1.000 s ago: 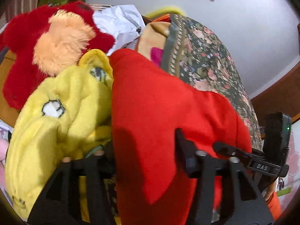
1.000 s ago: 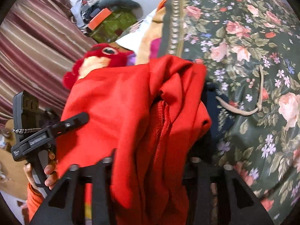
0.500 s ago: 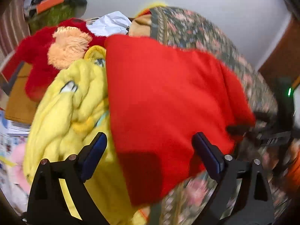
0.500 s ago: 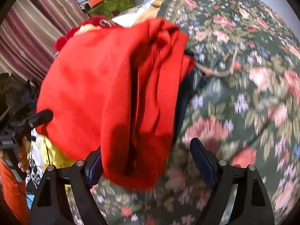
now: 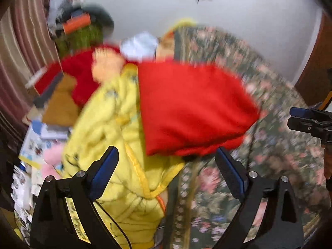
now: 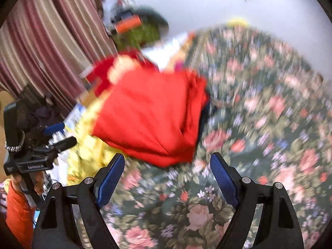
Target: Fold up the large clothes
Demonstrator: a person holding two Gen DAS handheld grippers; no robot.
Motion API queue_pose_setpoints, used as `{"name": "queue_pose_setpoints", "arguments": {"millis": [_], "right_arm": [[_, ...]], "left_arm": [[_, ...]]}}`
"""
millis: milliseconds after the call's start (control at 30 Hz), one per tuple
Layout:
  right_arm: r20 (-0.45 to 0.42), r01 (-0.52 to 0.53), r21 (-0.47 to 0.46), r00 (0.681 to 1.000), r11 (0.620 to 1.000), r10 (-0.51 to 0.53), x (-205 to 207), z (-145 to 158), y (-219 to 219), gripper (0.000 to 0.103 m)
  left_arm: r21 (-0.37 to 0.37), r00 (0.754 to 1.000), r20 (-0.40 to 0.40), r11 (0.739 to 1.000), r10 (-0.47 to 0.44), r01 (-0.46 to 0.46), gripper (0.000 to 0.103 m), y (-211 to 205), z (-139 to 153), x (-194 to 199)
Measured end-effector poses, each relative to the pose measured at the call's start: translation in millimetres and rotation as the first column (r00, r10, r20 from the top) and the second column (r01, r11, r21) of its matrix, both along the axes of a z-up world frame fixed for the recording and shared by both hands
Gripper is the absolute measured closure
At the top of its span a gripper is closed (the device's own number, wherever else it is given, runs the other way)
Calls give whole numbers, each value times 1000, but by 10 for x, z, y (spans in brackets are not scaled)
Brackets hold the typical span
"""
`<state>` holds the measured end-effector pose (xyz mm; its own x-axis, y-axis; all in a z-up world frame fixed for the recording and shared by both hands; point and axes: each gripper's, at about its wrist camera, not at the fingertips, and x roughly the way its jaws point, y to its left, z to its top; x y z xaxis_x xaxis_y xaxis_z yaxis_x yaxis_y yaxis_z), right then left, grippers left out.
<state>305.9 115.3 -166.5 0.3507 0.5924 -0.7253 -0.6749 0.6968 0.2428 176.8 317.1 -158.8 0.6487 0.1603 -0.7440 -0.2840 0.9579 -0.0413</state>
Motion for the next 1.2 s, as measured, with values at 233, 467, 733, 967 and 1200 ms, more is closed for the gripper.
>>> {"name": "queue_pose_setpoints", "arguments": {"millis": [233, 467, 733, 967, 1200], "right_arm": [[258, -10, 217, 965, 976, -48, -789, 1166, -420, 20], [392, -57, 378, 914, 924, -104, -1643, 1766, -936, 20], [492, -55, 409, 854, 911, -169, -2455, 1857, -1227, 20], [531, -14, 368, 824, 930, -198, -2848, 1794, -1243, 14], [520, 38, 374, 819, 927, -243, -2881, 1753, -1258, 0]], "left_arm": [[118, 953, 302, 993, -38, 2, 8, -650, 1168, -605], [185, 846, 529, 982, -68, -37, 8, -1231, 1863, -1413], [208, 772, 634, 971, -39, -121, 8, -1657, 1923, -2056], [176, 768, 640, 976, -17, -125, 1, -1734, 1824, -2209], [169, 779, 627, 978, -10, -124, 0, -1728, 1746, -2222]]}}
